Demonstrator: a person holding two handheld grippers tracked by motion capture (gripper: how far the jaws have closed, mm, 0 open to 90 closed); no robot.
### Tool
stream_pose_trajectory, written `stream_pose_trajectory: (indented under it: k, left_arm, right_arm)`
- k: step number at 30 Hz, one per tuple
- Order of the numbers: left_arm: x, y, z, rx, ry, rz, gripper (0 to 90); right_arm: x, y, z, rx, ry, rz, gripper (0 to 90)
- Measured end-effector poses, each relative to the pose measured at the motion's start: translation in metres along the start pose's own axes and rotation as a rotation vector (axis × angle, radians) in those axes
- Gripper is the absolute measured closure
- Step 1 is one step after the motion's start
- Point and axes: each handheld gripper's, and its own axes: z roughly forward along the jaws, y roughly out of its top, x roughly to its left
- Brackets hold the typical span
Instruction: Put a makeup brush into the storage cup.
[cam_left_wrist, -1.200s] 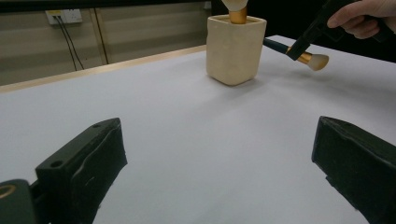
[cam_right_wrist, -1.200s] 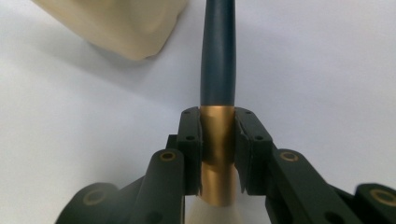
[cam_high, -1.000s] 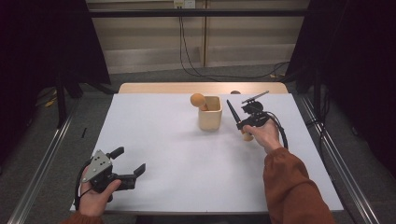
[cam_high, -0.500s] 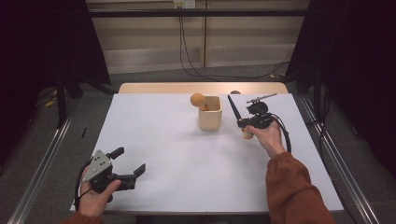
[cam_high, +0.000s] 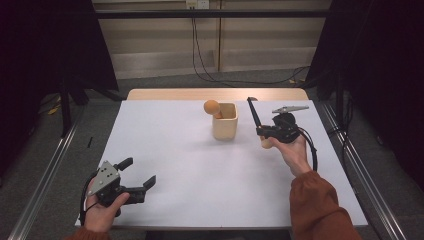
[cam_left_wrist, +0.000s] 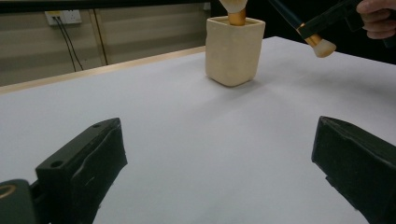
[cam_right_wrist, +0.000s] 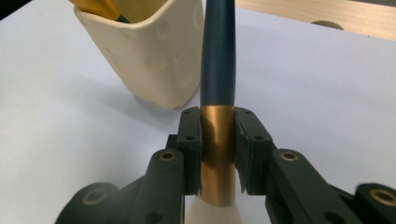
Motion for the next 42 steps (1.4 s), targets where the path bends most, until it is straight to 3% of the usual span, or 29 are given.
stream_pose_trajectory:
  k: [7,18,27,33,42]
  left_arm:
    - [-0.001,0.000,0.000,0.000,-0.009,0.004,2.6]
    - [-0.001,0.000,0.002,0.006,-0.012,0.012,2.6]
    - [-0.005,0.002,0.002,0.013,-0.041,0.034,2.6]
    - [-0.007,0.003,0.005,0.023,-0.054,0.045,2.5]
    - [-0.007,0.006,0.006,0.036,-0.083,0.054,2.5]
  right_arm:
    - [0.007,-0.011,-0.008,-0.064,0.045,-0.041,73.9]
    - [0.009,-0.028,-0.016,-0.130,0.133,-0.038,73.9]
    - [0.013,-0.032,-0.019,-0.112,0.188,-0.070,74.0]
    - [0.020,-0.033,-0.023,-0.093,0.223,-0.121,73.9]
    - [0.033,-0.036,-0.024,-0.059,0.314,-0.193,73.9]
